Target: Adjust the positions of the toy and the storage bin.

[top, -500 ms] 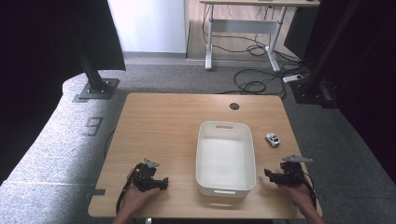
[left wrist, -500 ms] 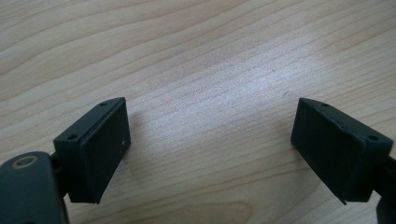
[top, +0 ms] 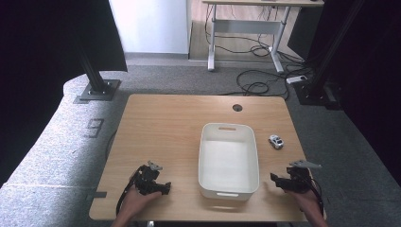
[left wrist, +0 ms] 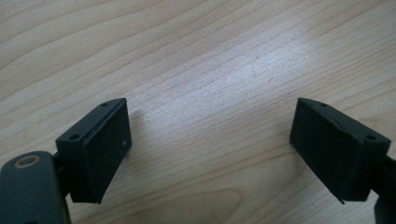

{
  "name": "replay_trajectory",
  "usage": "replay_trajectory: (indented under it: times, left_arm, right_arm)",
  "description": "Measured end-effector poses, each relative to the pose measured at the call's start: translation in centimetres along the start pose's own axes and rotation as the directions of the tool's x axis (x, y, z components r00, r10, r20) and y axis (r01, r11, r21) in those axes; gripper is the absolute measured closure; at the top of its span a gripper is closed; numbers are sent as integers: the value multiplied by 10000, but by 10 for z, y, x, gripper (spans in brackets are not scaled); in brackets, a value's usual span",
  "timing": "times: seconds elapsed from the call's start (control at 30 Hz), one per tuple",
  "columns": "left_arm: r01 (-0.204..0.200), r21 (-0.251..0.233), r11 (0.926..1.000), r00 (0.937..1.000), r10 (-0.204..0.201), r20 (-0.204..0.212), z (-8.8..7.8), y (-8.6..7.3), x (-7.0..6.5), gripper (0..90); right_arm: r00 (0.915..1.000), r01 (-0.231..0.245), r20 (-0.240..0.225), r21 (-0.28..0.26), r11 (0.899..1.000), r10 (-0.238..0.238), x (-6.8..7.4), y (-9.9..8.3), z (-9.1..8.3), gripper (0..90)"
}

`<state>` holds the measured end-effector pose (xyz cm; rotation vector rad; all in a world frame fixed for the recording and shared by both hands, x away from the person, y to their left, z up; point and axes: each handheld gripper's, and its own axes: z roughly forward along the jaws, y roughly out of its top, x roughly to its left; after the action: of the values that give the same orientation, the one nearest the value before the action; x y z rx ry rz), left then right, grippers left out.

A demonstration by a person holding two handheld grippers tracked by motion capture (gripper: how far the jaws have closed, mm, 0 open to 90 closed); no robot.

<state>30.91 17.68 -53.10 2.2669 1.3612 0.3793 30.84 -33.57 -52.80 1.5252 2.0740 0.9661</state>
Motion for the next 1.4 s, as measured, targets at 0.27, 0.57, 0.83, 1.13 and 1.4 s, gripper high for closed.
replay_trajectory:
  times: [0.27,0.57,0.83,1.13,1.4]
  left_arm:
    - [-132,100,9999,9999,131,57,-1,0,0,128]
    - [-209,164,9996,9997,207,107,-1,0,1,128]
    - [-249,148,9996,9996,248,127,-1,0,2,128]
    - [-251,135,9996,9996,249,157,-1,0,2,120]
    - [-241,105,9997,9996,239,161,-1,0,2,119]
  right_arm:
    - [9995,-273,125,-18,9996,273,-9,-2,-2,204]
    - [9999,-148,-27,-485,9987,147,-6,5,-9,243]
    - [9996,-62,-269,-735,9973,42,-3,8,-12,324]
    - [9986,69,-516,-1145,9934,-129,5,14,-18,356]
    - [9976,35,-685,-1309,9914,-126,7,18,-19,365]
